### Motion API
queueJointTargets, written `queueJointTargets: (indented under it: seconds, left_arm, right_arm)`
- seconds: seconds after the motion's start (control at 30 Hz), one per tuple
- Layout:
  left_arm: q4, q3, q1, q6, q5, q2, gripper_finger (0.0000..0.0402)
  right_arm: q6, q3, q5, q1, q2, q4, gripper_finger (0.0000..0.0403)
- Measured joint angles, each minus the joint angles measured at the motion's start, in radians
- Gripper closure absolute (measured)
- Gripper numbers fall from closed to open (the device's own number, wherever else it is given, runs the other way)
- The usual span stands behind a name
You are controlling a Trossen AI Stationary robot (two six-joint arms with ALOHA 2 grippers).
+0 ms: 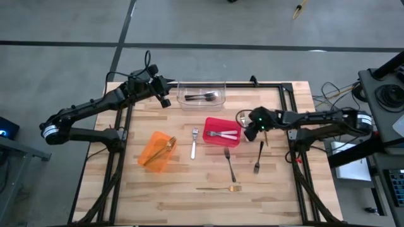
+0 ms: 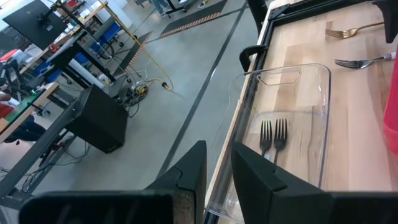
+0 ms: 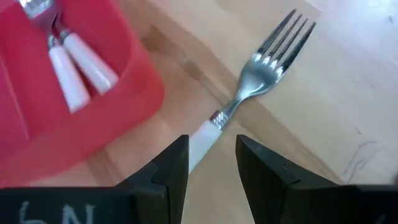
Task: Sort silverware by color (type)
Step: Put the white fork into the red bin
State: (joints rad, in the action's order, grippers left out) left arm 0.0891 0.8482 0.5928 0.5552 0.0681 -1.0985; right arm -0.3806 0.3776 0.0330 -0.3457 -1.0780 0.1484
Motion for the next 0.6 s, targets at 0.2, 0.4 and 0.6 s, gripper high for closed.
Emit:
queueJointTargets:
  seconds: [0.2,0.4,0.6]
  left_arm:
    - [0.0,0.0,0.0,-0.014,0.0,0.0,0.0345]
    - [0.0,0.0,0.0,-0.014,0.0,0.0,0.0345]
    - [0.0,0.0,0.0,-0.014,0.0,0.0,0.0345]
  right_arm:
    - [0.023,-0.084,0.186,0.091,0.038,-0.115,0.028]
    - [0.004,-0.144,0.308,0.17,0.032,-0.24,0.028]
    - [-0.113,-0.152,0.309,0.171,0.03,-0.237,0.027]
